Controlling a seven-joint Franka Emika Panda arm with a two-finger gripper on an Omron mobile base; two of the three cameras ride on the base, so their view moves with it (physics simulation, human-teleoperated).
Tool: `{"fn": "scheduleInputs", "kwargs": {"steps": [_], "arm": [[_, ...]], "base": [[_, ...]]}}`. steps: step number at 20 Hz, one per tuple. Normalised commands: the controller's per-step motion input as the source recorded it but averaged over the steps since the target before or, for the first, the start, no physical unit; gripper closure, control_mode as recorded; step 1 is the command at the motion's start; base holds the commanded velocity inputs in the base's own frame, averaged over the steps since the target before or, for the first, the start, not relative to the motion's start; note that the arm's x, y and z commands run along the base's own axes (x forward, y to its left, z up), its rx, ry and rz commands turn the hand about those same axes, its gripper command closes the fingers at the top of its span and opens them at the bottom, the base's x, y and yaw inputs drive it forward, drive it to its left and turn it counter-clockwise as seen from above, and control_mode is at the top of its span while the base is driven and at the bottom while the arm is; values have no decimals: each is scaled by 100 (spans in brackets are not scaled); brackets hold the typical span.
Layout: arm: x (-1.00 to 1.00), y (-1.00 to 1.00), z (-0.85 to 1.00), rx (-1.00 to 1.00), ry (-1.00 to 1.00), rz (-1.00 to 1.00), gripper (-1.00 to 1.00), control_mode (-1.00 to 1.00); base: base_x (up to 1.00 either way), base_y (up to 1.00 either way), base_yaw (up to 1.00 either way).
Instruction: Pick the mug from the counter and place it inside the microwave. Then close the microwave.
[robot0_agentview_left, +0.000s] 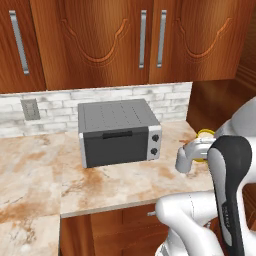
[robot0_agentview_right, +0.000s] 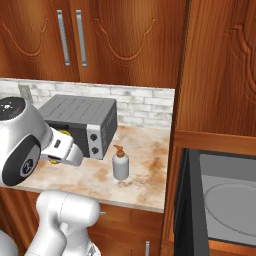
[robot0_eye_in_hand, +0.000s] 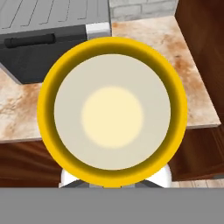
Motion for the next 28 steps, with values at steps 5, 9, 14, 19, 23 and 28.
{"fn": "scheduleInputs", "kwargs": {"steps": [5,9,14,19,23,28], "arm": [[0,2,0,0,0,0,100,-100],[0,0,0,0,0,0,100,-100],[0,0,0,0,0,0,100,-100],[0,0,0,0,0,0,100,100],[0,0,0,0,0,0,100,100],[0,0,0,0,0,0,100,100]], "base": [[0,0,0],[0,0,0],[0,0,0],[-76,0,0],[-68,10,-1],[-74,1,-4]]}}
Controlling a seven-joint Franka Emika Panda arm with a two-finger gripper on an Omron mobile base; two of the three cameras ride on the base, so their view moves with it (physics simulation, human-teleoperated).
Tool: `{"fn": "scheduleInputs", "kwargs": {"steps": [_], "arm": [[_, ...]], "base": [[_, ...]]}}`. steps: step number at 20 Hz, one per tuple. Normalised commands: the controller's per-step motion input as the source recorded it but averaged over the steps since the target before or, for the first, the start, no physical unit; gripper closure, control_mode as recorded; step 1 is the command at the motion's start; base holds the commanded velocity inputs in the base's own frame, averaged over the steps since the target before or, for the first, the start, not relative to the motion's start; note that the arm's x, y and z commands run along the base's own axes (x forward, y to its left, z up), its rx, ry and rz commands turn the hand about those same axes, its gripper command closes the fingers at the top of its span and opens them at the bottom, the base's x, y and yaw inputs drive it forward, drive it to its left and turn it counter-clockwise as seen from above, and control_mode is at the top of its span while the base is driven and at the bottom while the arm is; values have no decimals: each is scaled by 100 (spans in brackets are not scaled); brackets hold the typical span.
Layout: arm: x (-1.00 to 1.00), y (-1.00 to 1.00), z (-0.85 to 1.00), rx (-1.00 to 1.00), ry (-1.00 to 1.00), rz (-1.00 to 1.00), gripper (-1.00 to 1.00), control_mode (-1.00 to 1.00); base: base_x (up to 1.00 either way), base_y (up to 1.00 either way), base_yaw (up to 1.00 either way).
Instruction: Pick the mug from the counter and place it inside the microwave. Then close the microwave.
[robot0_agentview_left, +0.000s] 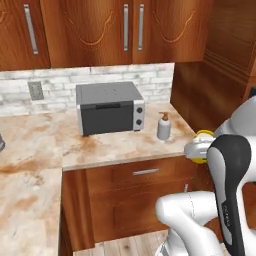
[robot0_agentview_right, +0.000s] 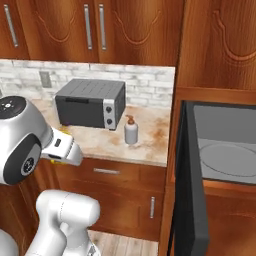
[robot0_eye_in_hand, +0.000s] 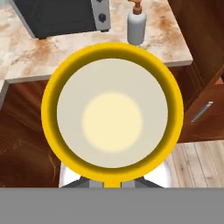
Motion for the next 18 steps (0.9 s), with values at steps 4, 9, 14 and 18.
{"fn": "scheduleInputs", "kwargs": {"steps": [4,9,14,18], "arm": [[0,0,0,0,0,0,100,100],[0,0,0,0,0,0,100,100],[0,0,0,0,0,0,100,100],[0,0,0,0,0,0,100,100]], "base": [[-92,0,-8],[-96,-10,-14],[-99,-23,-28],[-63,-55,-41]]}}
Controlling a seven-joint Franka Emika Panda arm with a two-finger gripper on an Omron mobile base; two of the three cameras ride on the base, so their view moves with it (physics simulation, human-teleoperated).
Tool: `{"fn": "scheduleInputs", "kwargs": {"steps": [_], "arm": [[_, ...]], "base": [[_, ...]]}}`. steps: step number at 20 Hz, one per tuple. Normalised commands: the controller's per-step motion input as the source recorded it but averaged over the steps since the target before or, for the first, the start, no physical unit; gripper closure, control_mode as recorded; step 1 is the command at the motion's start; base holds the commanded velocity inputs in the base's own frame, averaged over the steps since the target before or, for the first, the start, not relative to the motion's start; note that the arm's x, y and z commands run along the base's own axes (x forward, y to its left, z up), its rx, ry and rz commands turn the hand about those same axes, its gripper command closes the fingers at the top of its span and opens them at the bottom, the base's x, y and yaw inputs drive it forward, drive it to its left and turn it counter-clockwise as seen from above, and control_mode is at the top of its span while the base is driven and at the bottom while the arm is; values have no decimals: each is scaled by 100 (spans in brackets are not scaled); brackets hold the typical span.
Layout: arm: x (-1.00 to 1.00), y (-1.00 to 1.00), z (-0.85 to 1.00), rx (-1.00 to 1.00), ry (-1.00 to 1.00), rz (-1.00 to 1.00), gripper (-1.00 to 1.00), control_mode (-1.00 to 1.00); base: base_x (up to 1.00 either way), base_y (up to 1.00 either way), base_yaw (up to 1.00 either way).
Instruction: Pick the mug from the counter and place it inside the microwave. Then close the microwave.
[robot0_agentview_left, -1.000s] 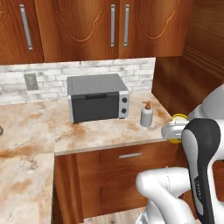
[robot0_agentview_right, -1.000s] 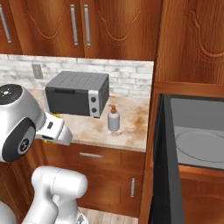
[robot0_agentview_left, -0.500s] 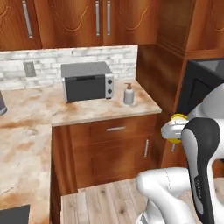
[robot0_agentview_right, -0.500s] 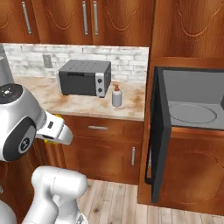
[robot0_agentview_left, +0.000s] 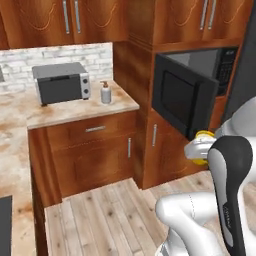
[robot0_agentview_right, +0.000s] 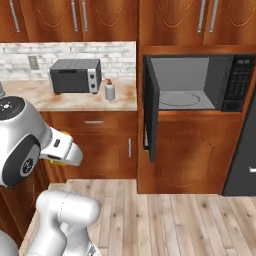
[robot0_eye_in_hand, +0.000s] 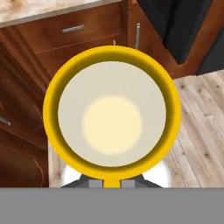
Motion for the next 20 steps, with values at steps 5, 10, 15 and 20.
{"fn": "scheduleInputs", "kwargs": {"steps": [5,10,15,20], "arm": [[0,0,0,0,0,0,100,100],[0,0,0,0,0,0,100,100],[0,0,0,0,0,0,100,100],[0,0,0,0,0,0,100,100]], "base": [[-1,-100,-49],[7,-100,-47],[65,-93,-13],[100,-75,35]]}}
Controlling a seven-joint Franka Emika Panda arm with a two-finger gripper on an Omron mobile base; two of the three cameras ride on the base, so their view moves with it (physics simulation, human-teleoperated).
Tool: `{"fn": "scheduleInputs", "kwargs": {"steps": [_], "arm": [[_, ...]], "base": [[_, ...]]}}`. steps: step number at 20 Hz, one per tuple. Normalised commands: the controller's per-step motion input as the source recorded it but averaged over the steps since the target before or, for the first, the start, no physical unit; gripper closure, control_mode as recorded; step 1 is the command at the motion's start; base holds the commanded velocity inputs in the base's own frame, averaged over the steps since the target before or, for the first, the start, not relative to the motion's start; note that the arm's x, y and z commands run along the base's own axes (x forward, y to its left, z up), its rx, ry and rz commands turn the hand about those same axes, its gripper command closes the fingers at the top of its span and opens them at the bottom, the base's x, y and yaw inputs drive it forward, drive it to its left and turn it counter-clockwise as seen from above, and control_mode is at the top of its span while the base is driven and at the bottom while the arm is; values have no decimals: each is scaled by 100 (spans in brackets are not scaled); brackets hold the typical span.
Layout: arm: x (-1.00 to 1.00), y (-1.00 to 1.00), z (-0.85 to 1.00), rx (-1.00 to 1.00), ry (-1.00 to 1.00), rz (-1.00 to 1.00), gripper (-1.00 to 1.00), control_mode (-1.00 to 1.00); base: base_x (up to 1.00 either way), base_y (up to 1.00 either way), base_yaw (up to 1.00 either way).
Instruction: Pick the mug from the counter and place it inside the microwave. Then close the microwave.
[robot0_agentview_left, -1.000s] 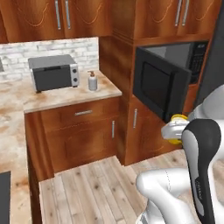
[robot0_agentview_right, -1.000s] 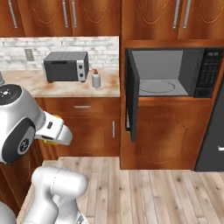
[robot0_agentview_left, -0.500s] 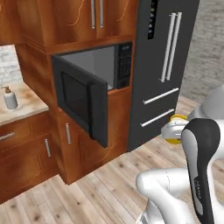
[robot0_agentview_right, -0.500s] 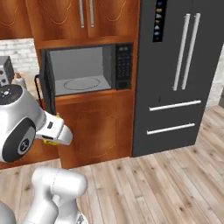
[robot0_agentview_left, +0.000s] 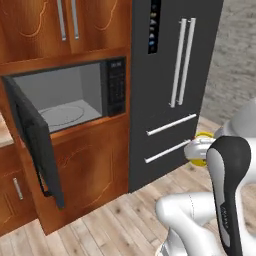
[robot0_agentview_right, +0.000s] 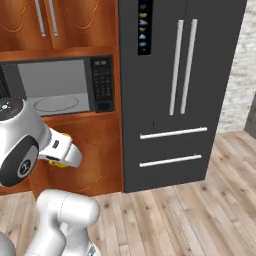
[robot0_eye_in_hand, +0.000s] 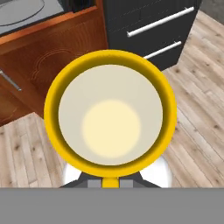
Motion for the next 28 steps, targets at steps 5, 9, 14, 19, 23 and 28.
{"fn": "scheduleInputs", "kwargs": {"steps": [5,9,14,19,23,28], "arm": [[0,0,0,0,0,0,100,100],[0,0,0,0,0,0,100,100],[0,0,0,0,0,0,100,100],[0,0,0,0,0,0,100,100],[0,0,0,0,0,0,100,100],[0,0,0,0,0,0,100,100]], "base": [[100,-28,76],[64,-22,70],[4,6,13],[2,28,-3],[0,53,-5],[0,5,-3]]}}
